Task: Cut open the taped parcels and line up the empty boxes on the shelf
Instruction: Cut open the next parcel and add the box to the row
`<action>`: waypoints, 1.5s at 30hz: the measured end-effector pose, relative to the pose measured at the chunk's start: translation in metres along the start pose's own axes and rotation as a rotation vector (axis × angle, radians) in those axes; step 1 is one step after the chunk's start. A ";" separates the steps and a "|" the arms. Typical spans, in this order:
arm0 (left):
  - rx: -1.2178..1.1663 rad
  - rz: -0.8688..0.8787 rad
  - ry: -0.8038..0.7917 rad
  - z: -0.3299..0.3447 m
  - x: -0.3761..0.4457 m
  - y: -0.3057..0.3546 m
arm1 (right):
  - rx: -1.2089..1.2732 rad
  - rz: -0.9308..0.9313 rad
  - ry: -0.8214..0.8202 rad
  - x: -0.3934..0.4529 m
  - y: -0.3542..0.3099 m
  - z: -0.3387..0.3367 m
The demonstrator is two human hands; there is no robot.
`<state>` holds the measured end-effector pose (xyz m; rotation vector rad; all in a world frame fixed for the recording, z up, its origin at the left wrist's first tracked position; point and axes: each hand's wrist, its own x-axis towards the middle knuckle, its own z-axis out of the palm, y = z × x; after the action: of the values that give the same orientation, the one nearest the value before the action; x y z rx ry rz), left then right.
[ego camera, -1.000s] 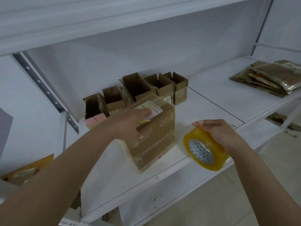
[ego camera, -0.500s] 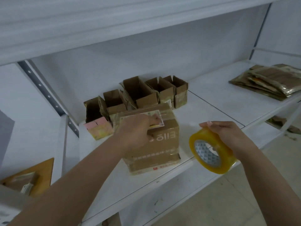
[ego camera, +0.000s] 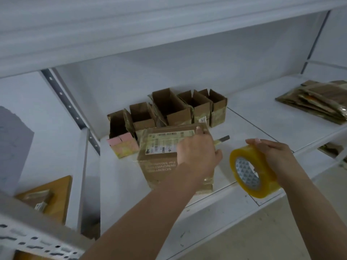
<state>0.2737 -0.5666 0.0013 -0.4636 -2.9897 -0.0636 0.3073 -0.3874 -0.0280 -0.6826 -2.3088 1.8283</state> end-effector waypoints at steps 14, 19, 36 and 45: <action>-0.524 0.269 -0.192 -0.015 -0.031 -0.127 | -0.096 -0.048 -0.166 -0.008 -0.022 0.005; -0.773 0.113 -0.221 -0.024 -0.034 -0.137 | -0.139 -0.091 -0.302 -0.018 -0.038 0.002; -0.952 0.022 0.028 -0.033 -0.023 -0.019 | -0.173 -0.144 -0.407 -0.051 -0.036 0.010; -0.893 -0.059 0.090 -0.031 -0.029 -0.039 | -0.220 -0.162 -0.520 -0.045 -0.038 0.000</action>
<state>0.2929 -0.6140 0.0281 -0.4123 -2.7196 -1.3973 0.3371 -0.4126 0.0166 -0.0214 -2.8114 1.8614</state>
